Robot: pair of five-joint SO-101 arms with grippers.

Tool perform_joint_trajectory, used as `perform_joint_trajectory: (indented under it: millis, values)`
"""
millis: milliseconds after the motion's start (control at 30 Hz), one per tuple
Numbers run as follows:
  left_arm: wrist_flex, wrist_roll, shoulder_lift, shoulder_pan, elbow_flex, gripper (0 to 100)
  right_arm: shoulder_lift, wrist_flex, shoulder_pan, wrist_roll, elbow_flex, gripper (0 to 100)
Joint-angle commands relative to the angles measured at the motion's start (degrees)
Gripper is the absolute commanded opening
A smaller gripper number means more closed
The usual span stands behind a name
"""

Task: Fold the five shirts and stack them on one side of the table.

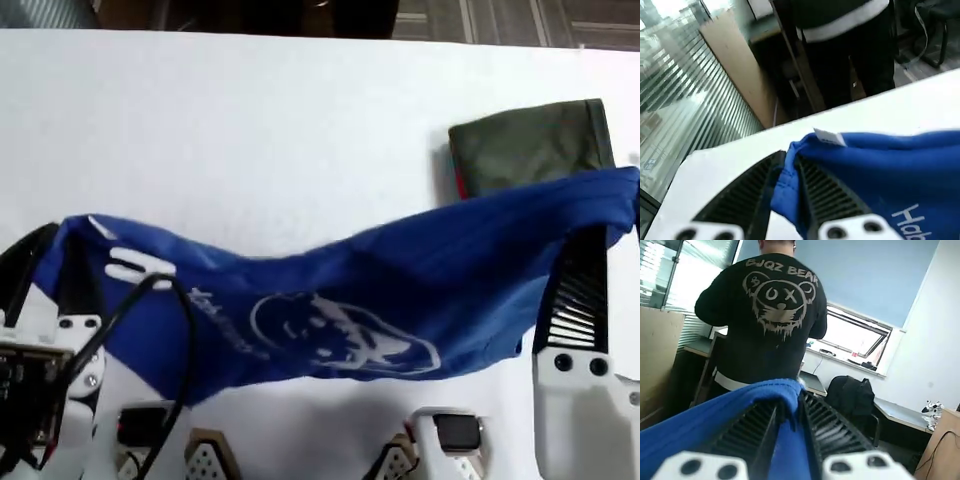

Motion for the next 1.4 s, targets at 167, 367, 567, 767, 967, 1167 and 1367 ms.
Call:
perform_joint_trajectory:
  millis: [167,367,567,767,967,1167,1367]
  values:
    - [-0.5,0.2,0.9,-0.6,1.0,3,3.3,-1.3,-1.0,-0.6,2.4,1.9]
    - [-9.7,0.1,8.6,-0.6,9.9,3,8.3,-11.9,-1.1,-0.6,15.6,1.9]
    - [-21.1,0.1,22.2,-0.6,11.9,3,15.3,-26.8,-1.1,-0.6,29.3,1.9]
    - [-32.9,0.1,35.6,-0.6,11.4,3,26.2,-40.8,-0.7,-0.2,32.2,1.9]
    - [-37.5,0.1,45.5,-1.4,5.3,3,40.4,-44.6,-0.7,-0.1,27.3,1.9]
    - [-38.7,0.2,59.4,-3.7,-2.7,3,53.0,-44.1,-0.7,-0.1,22.7,1.9]
    - [-38.9,0.6,71.6,-2.6,-3.9,3,60.3,-44.1,-1.1,-0.4,22.9,1.9]
